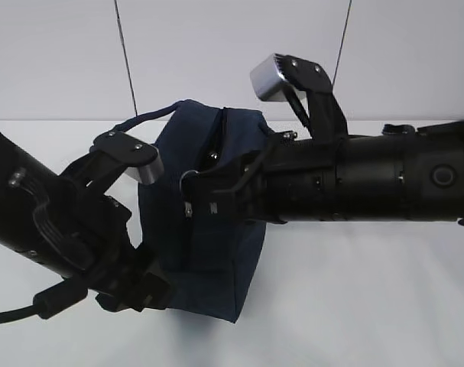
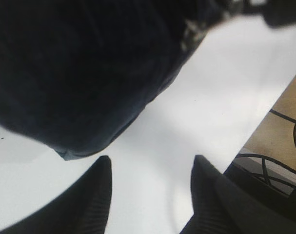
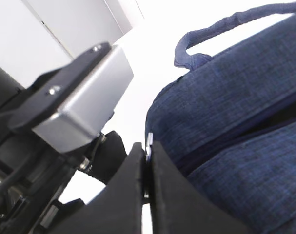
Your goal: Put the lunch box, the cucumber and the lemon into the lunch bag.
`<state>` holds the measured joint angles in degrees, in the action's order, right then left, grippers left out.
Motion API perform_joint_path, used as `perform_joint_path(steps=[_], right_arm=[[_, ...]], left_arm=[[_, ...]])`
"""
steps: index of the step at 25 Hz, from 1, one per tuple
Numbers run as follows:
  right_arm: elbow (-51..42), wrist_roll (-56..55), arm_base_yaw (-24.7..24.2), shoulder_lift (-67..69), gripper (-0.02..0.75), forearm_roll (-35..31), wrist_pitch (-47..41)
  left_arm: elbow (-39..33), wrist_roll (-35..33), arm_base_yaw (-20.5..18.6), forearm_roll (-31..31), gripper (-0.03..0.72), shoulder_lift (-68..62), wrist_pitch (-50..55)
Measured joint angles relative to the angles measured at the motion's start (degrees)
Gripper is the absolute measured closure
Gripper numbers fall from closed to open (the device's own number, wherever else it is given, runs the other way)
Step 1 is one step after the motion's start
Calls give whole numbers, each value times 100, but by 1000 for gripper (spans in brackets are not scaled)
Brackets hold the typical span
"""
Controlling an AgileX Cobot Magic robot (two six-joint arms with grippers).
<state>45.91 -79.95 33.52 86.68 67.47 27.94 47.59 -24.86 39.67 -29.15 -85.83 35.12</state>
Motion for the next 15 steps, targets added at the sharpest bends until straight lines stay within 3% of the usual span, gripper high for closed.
perform_joint_path(steps=[10, 15], right_arm=[[292, -387, 0, 0, 751, 779, -198], [292, -570, 0, -22, 751, 1010, -198]], left_arm=[[0, 314, 0, 28, 309, 205, -33], [0, 862, 0, 508, 309, 583, -33]])
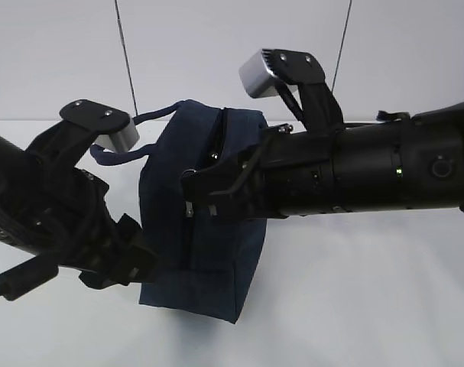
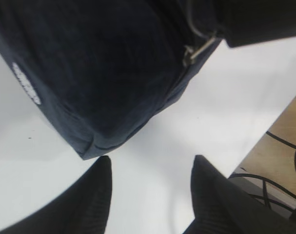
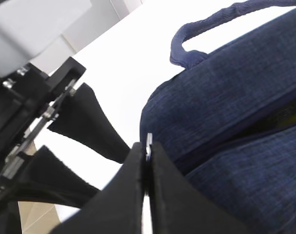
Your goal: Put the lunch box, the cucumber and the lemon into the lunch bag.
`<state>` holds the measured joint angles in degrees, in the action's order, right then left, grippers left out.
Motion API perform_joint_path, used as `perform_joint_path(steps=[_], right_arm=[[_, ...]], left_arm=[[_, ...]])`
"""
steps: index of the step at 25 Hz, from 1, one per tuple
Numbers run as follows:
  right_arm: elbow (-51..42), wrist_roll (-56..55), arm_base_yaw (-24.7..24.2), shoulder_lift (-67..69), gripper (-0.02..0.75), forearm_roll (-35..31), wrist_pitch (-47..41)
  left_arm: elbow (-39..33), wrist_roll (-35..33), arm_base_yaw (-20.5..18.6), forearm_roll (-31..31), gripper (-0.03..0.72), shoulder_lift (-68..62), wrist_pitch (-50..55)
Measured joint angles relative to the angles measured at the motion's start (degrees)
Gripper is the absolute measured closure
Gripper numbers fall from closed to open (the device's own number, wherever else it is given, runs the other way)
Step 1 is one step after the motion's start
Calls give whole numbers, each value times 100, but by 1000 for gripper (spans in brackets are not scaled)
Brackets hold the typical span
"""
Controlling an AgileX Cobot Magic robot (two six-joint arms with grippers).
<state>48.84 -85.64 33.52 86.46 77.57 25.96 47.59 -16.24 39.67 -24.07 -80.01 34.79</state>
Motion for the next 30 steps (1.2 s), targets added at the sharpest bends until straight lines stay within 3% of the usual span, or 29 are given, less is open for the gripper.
perform_joint_path(steps=[8, 18, 20, 25, 30], right_arm=[[0, -26, 0, -186, 751, 48, -29], [0, -163, 0, -220, 750, 72, -29], [0, -178, 0, -220, 750, 72, -29], [0, -191, 0, -220, 751, 72, -56], [8, -194, 0, -223, 751, 72, -110]], left_arm=[[0, 96, 0, 312, 309, 12, -549], [0, 100, 0, 171, 318, -218, -1213], [0, 100, 0, 146, 379, -240, -1284], [0, 100, 0, 114, 643, -252, -1358], [0, 76, 24, 114, 680, -265, -1362]])
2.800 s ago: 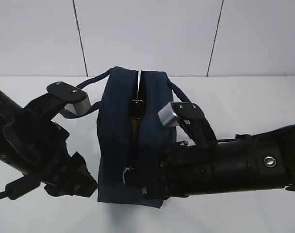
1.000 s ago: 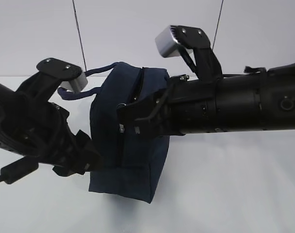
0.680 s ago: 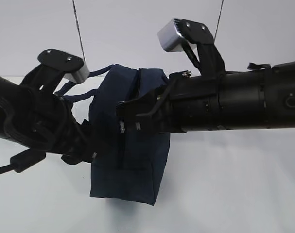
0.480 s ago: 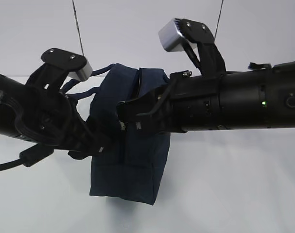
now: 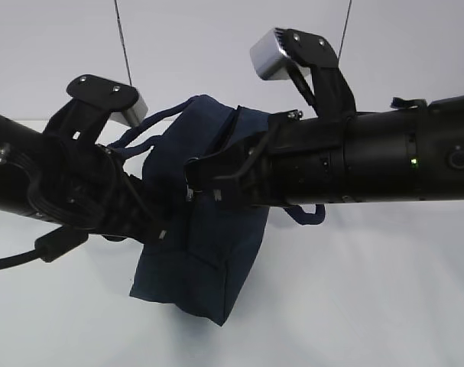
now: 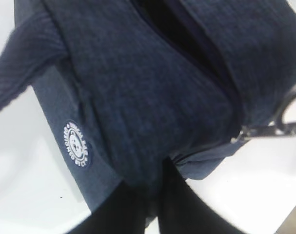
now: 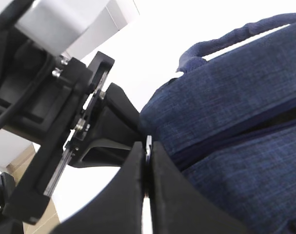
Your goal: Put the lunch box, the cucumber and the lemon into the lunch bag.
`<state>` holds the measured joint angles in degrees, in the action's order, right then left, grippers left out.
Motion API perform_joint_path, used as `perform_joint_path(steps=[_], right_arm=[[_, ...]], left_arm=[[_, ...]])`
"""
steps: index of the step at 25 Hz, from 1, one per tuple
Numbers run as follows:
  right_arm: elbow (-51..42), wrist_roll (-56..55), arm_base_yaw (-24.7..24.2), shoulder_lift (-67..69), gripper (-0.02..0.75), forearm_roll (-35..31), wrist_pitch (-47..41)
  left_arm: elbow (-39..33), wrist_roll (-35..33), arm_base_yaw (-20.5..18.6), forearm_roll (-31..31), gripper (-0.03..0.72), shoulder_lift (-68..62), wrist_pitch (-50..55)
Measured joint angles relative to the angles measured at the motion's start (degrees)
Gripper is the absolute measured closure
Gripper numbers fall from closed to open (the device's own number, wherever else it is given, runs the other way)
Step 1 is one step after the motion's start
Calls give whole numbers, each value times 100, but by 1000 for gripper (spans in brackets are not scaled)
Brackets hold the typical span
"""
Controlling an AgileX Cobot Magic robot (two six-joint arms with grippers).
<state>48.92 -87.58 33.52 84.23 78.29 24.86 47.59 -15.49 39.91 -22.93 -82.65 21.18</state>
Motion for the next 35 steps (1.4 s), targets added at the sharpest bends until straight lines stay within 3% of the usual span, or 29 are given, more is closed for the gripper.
perform_joint_path(steps=[22, 35], right_arm=[[491, 0, 19, -13, 751, 444, -1387], [1223, 0, 23, 696, 751, 937, -1557]], left_arm=[[0, -111, 161, 0, 685, 11, 146], [0, -227, 161, 10, 685, 11, 318]])
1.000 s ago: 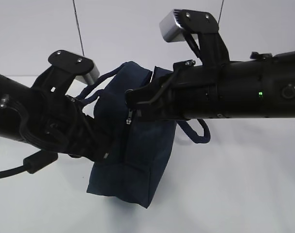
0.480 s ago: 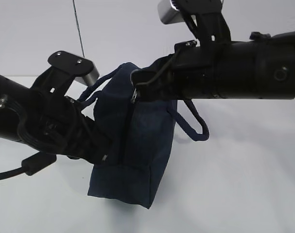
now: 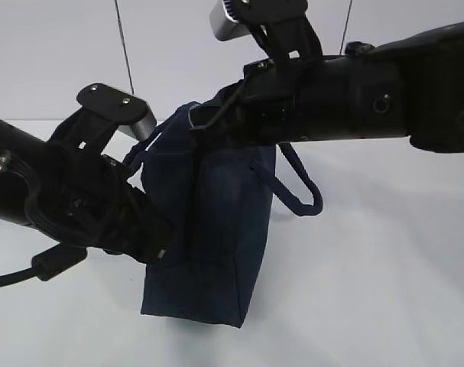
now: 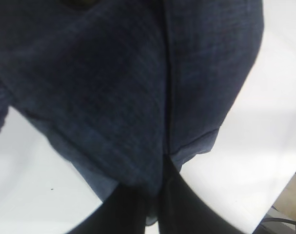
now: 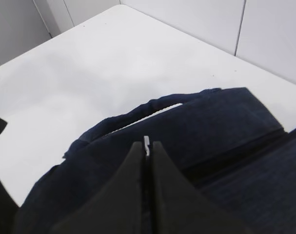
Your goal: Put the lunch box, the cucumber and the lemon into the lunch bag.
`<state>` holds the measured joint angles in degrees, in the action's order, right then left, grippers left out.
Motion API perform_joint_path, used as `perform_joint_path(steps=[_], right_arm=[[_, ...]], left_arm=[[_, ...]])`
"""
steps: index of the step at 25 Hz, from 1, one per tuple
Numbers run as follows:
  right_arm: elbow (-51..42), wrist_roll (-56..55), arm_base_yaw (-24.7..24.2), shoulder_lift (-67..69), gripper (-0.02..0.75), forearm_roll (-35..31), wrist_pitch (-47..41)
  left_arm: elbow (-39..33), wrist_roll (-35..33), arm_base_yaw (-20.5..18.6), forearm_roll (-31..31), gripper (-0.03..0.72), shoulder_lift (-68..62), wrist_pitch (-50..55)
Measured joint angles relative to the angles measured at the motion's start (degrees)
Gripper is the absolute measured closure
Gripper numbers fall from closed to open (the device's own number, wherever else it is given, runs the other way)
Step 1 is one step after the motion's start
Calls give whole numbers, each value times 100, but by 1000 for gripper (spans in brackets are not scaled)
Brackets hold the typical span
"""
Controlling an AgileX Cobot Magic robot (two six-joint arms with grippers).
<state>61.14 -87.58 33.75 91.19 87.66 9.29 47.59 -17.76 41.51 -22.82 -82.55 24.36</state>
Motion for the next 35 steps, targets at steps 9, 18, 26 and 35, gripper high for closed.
perform_joint_path(steps=[9, 18, 26, 35], right_arm=[[125, -9, 0, 13, 751, 250, -40], [132, -22, 0, 25, 751, 783, -489], [260, -22, 0, 223, 751, 1016, -1253], [826, -22, 0, 901, 751, 1283, -1563]], left_arm=[[0, 0, 0, 0, 685, 95, 150], [0, 0, 0, 0, 685, 330, 547], [0, -52, 0, 10, 686, 339, 773], [0, -123, 0, 21, 686, 339, 918]])
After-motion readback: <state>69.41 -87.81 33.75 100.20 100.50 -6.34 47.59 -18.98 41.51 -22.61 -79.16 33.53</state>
